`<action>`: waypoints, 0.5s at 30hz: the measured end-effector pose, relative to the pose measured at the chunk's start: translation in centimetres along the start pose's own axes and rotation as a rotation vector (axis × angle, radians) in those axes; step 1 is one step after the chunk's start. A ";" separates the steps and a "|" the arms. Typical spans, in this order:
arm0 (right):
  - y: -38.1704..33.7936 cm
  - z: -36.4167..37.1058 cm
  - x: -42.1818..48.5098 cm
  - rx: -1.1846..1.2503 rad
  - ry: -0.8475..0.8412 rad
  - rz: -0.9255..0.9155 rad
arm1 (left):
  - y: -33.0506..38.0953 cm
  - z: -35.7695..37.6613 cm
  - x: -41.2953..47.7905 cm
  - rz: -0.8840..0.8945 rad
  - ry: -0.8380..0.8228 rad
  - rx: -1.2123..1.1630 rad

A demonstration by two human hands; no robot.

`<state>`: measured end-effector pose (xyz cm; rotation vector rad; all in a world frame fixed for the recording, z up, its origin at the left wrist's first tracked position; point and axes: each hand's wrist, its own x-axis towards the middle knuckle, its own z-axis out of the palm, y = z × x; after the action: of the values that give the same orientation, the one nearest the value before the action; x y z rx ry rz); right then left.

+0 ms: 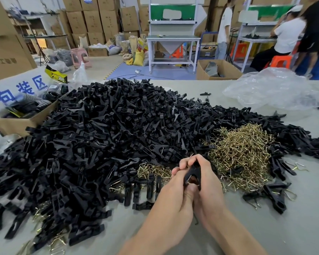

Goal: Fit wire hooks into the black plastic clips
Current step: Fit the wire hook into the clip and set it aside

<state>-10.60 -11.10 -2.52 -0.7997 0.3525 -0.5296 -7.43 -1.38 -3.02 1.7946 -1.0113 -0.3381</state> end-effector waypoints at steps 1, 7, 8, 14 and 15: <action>0.1 0.0 0.0 -0.012 0.013 -0.013 | 0.0 -0.1 0.0 -0.009 0.000 0.001; 0.5 -0.2 0.1 -0.062 0.049 -0.037 | -0.2 -0.1 0.2 -0.047 0.025 -0.084; 0.7 -0.3 0.1 -0.089 0.049 -0.047 | -0.2 -0.1 0.2 -0.049 0.038 -0.093; 0.9 -0.6 0.0 -0.277 0.062 -0.105 | -0.2 -0.2 0.3 -0.059 0.045 -0.172; 0.8 -0.6 0.0 -0.300 0.065 -0.113 | -0.2 -0.1 0.3 -0.058 0.029 -0.193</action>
<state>-10.64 -10.99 -3.48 -1.0987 0.4552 -0.6181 -7.09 -1.48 -3.06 1.6514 -0.8770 -0.4300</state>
